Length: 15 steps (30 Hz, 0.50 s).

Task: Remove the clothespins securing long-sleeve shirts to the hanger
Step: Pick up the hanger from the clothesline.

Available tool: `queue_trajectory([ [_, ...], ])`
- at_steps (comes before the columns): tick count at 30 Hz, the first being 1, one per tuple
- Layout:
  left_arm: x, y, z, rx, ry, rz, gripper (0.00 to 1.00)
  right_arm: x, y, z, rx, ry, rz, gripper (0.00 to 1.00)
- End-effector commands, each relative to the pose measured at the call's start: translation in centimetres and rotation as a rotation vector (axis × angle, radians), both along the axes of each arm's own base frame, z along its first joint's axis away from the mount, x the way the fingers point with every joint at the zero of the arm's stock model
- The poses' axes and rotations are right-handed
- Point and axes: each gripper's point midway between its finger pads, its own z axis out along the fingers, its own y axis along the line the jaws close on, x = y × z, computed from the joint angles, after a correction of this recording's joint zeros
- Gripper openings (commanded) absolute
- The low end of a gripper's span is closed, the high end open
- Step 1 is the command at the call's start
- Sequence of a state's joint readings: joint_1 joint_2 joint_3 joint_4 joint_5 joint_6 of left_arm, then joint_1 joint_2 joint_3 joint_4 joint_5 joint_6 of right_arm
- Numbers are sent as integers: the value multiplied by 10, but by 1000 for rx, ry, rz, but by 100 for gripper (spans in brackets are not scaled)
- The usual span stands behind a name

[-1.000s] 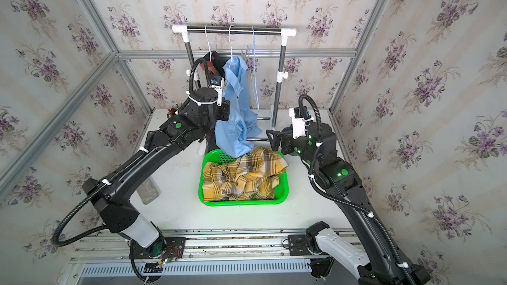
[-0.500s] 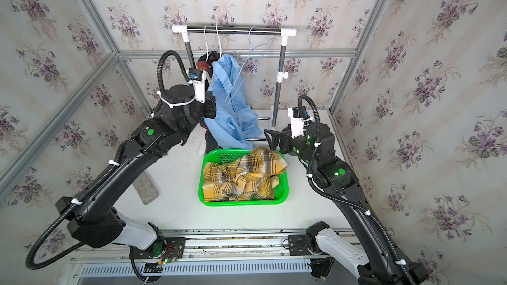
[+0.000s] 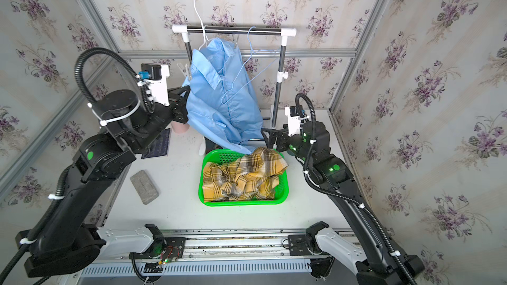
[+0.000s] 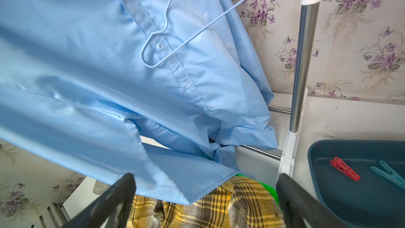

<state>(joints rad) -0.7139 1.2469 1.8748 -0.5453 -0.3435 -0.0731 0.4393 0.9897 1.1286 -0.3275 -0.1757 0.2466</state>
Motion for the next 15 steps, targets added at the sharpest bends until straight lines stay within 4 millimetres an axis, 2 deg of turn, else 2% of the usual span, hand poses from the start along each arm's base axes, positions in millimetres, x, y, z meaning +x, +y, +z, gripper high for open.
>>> queue_trajectory([
  [1,-22,2,24,-34,-57,-75,0,2,7,2,45,-5,22,100],
  [3,-32,5,33,-61,-66,-103,0,3,9,-1,55,2,29,100],
  [6,-45,-2,42,-104,-53,-175,0,-3,19,-2,96,6,88,100],
  [11,-75,-7,65,-155,-74,-279,0,-18,46,-14,121,27,188,100],
  [15,-94,-13,82,-188,-93,-352,0,-22,50,-21,147,47,204,100],
])
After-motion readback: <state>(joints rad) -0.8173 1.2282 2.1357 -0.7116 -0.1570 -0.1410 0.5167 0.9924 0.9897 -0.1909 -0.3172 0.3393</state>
